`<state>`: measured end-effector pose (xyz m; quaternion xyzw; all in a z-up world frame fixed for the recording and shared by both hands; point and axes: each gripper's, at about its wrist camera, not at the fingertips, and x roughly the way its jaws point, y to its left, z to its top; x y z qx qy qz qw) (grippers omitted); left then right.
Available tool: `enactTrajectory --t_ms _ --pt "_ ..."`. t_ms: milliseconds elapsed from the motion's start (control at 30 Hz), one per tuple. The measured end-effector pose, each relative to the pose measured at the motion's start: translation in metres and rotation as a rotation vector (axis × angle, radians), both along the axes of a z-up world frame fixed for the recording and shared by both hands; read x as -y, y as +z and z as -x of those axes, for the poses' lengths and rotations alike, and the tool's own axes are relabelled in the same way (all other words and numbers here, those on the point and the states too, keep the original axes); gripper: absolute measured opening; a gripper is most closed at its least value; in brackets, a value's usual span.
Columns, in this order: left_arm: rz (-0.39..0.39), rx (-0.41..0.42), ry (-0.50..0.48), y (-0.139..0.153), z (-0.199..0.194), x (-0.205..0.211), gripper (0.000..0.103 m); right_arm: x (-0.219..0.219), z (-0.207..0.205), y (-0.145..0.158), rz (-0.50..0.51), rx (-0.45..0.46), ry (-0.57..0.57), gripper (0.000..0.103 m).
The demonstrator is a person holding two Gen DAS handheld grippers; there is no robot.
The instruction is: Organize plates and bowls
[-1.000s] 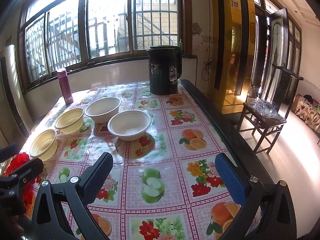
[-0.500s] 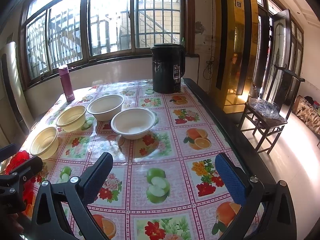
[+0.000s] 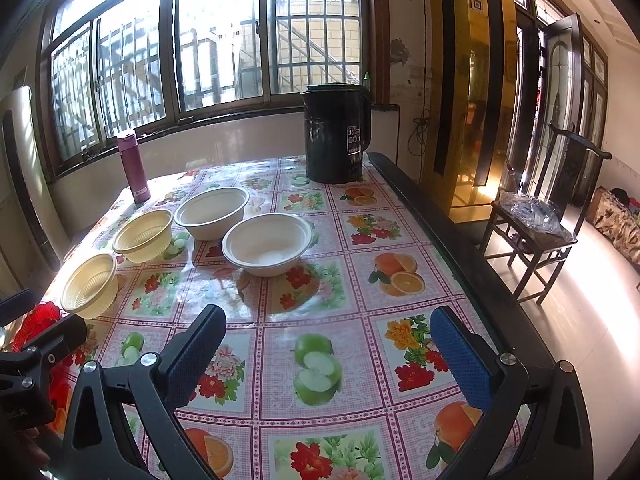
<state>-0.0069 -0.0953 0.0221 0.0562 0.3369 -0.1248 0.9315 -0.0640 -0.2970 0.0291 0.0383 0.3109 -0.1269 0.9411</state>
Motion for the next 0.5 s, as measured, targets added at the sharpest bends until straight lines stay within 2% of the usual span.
enactTrajectory --t_ms 100,333,500 --pt "-0.031 0.001 0.014 -0.002 -0.003 0.002 0.103 0.003 -0.001 -0.001 -0.005 -0.003 -0.01 0.103" --pt "-0.115 0.062 0.107 0.001 -0.015 0.016 0.103 0.019 -0.012 -0.012 -0.022 -0.021 -0.102 0.103" --pt "-0.121 0.097 0.115 0.008 -0.017 0.026 0.103 0.03 -0.019 -0.013 -0.02 -0.029 -0.146 0.103"
